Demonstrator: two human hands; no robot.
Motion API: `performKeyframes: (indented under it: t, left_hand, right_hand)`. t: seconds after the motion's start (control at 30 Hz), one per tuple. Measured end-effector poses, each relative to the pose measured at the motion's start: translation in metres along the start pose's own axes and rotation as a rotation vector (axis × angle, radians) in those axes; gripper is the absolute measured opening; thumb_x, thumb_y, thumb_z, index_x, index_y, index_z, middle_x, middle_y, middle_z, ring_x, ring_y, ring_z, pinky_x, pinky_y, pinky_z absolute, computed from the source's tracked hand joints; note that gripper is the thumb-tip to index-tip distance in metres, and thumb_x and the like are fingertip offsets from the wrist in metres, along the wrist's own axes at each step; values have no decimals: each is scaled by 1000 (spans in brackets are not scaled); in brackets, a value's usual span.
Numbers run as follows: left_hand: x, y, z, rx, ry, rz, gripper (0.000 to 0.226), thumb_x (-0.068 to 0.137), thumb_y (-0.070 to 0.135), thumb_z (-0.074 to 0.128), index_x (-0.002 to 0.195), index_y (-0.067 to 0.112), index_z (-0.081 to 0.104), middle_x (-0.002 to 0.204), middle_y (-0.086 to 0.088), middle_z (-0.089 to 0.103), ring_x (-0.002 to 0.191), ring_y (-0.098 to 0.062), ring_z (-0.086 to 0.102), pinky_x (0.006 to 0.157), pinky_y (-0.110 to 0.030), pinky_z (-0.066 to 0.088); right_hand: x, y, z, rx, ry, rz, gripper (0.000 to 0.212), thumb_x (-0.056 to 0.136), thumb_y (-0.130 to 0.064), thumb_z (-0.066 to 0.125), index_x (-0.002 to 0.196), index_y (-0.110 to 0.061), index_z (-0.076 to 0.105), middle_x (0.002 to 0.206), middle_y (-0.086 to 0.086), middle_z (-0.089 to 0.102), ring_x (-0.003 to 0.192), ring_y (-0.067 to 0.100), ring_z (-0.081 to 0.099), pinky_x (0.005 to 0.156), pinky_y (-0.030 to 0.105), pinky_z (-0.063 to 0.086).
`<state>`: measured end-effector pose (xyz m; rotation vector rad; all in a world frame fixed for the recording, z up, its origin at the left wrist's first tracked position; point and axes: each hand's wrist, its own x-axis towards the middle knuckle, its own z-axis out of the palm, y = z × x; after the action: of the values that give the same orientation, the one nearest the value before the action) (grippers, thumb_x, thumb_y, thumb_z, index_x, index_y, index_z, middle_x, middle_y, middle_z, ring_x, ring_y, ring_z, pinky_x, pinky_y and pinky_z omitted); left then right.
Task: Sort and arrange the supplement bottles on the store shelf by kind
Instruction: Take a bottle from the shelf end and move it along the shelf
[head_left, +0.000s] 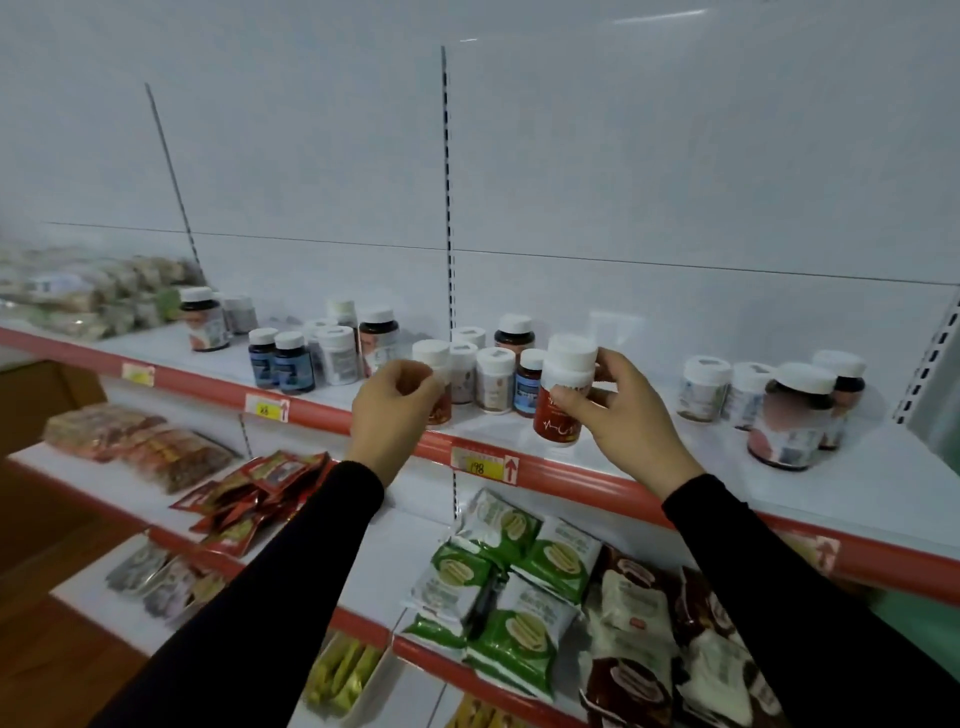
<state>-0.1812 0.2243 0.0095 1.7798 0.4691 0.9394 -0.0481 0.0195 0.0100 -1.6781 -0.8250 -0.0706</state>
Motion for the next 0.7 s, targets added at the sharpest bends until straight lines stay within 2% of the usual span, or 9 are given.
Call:
performKeyframes:
  t: [0.13, 0.2, 0.3, 0.37, 0.4, 0.47, 0.53, 0.63, 0.7]
  left_hand:
    - [42, -34, -31, 95, -69, -36, 38, 85, 36, 69, 117, 18, 60, 106, 2, 65, 95, -12, 62, 79, -28, 51]
    - [62, -45, -38, 136, -173, -27, 53, 84, 40, 72, 128, 18, 53, 115, 1, 61, 102, -15, 60, 83, -30, 49]
    - [83, -59, -38, 172, -302, -30, 67, 81, 41, 75, 137, 19, 47, 124, -1, 58, 109, -17, 56, 87, -31, 47]
    - [93, -65, -35, 185, -375, -32, 71, 80, 41, 75, 140, 19, 44, 128, -2, 56, 110, -17, 55, 86, -31, 47]
    - [97, -68, -33, 192, -407, -25, 71, 80, 40, 76, 140, 18, 44, 128, -2, 57, 109, -17, 55, 85, -31, 47]
    - [103, -73, -29, 211, -467, 8, 67, 80, 39, 75, 137, 19, 47, 125, -1, 59, 106, -16, 58, 82, -28, 44]
    - [107, -77, -26, 215, -505, 60, 53, 81, 37, 74, 127, 23, 53, 118, 1, 64, 100, -14, 62, 80, -27, 46]
    - [111, -80, -23, 206, -521, 102, 39, 83, 35, 73, 117, 28, 55, 108, 3, 67, 91, -12, 65, 78, -30, 51]
    - [111, -82, -24, 207, -521, 113, 36, 84, 36, 72, 114, 29, 54, 103, 5, 66, 88, -10, 65, 76, -29, 52]
  right_hand:
    - [14, 2, 45, -63, 84, 23, 49, 84, -31, 75, 124, -37, 47, 106, -27, 53, 85, -15, 59, 62, 2, 45]
    - [20, 2, 68, -93, 108, 36, 46, 85, -31, 74, 123, -38, 48, 106, -27, 54, 88, -12, 59, 62, 5, 46]
    - [28, 6, 96, -110, 142, 60, 47, 85, -31, 73, 125, -39, 50, 112, -23, 58, 99, -5, 59, 72, 9, 46]
    - [33, 9, 111, -140, 157, 75, 45, 85, -30, 73, 125, -33, 53, 119, -16, 62, 105, -1, 60, 84, 18, 49]
    - [35, 10, 116, -150, 162, 86, 44, 85, -30, 73, 126, -32, 54, 120, -13, 63, 106, 1, 61, 88, 23, 50]
    - [38, 10, 127, -162, 159, 105, 43, 85, -29, 72, 123, -37, 54, 118, -15, 64, 105, -3, 60, 89, 24, 50]
    - [39, 9, 135, -164, 150, 125, 44, 86, -29, 72, 122, -42, 51, 114, -25, 62, 103, -8, 59, 85, 18, 48]
    - [40, 6, 142, -164, 156, 142, 44, 87, -33, 70, 123, -46, 48, 105, -39, 55, 92, -23, 55, 71, 3, 43]
    - [41, 4, 143, -176, 145, 155, 45, 87, -36, 69, 125, -47, 47, 103, -41, 53, 89, -25, 53, 66, 1, 42]
